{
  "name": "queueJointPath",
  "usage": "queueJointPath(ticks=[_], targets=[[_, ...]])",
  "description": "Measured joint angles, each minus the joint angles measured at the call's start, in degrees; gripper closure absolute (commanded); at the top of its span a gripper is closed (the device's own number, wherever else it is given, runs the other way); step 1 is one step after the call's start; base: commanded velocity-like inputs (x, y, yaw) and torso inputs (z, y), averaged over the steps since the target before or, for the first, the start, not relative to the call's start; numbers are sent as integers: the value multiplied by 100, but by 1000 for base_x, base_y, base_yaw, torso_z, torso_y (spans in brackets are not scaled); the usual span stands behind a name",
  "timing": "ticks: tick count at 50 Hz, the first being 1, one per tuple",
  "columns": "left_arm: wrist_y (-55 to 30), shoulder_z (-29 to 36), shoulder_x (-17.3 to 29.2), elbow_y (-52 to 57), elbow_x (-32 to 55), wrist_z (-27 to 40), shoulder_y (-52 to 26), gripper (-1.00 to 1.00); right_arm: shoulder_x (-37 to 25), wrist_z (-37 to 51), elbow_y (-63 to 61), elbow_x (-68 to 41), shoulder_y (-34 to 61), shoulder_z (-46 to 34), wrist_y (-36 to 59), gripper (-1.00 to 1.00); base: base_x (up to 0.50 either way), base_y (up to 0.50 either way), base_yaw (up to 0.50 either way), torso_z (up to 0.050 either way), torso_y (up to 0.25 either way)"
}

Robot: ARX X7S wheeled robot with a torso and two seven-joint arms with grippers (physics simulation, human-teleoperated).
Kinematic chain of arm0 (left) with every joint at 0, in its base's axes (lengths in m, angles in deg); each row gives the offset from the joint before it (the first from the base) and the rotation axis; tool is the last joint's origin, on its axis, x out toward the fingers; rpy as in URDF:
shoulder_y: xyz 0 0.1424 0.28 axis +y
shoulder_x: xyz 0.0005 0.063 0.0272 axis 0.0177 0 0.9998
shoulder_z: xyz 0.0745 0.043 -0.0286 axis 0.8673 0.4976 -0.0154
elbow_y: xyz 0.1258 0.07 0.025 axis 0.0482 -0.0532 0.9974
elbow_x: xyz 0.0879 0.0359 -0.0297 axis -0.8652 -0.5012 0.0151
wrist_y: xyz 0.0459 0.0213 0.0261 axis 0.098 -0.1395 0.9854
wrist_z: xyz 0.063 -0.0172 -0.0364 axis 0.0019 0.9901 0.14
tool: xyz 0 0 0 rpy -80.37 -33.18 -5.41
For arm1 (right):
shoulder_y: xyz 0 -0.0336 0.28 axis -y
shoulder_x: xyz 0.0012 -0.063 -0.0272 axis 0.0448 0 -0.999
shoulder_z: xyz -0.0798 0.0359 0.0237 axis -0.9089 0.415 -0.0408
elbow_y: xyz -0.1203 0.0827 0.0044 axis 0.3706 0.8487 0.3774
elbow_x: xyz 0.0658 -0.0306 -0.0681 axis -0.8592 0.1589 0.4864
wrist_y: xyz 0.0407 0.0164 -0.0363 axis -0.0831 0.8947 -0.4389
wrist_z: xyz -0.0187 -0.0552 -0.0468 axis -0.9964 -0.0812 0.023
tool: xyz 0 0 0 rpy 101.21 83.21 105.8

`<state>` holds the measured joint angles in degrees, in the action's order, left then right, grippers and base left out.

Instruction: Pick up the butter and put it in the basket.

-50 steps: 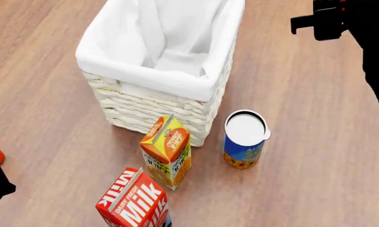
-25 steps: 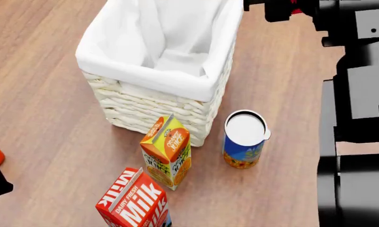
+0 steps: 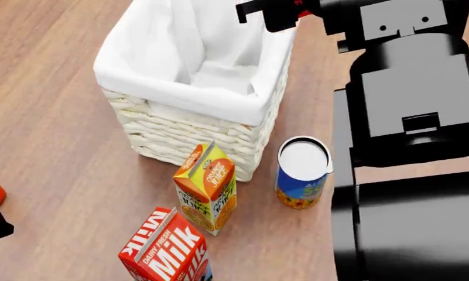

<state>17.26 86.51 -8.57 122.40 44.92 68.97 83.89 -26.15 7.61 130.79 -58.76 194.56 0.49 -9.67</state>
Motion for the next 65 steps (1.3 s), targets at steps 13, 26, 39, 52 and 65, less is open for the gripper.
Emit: queueJointPath(ticks=[13, 26, 39, 52, 65], targets=[[-10, 6, 12, 7, 43, 36, -23, -100, 108, -267, 0, -1017, 7, -1002, -161, 100, 0, 0, 0, 1, 2], [-32, 6, 25, 81, 98, 109, -7, -100, 136, -364, 0, -2551, 12, -2273, -451, 100, 0, 0, 0, 1, 1], [-43, -4, 49, 157, 148, 170, 32, -100, 149, -479, 0, -3098, -41, -2291, -609, 100, 0, 0, 0, 0, 2], [-77, -29, 83, 265, 220, 261, 68, -100, 148, -512, 0, -2855, -161, -1822, -460, 100, 0, 0, 0, 1, 1], [-135, -30, 120, 411, 275, 378, 122, -100, 147, -584, 0, -2627, -201, -1572, -165, 100, 0, 0, 0, 1, 2]])
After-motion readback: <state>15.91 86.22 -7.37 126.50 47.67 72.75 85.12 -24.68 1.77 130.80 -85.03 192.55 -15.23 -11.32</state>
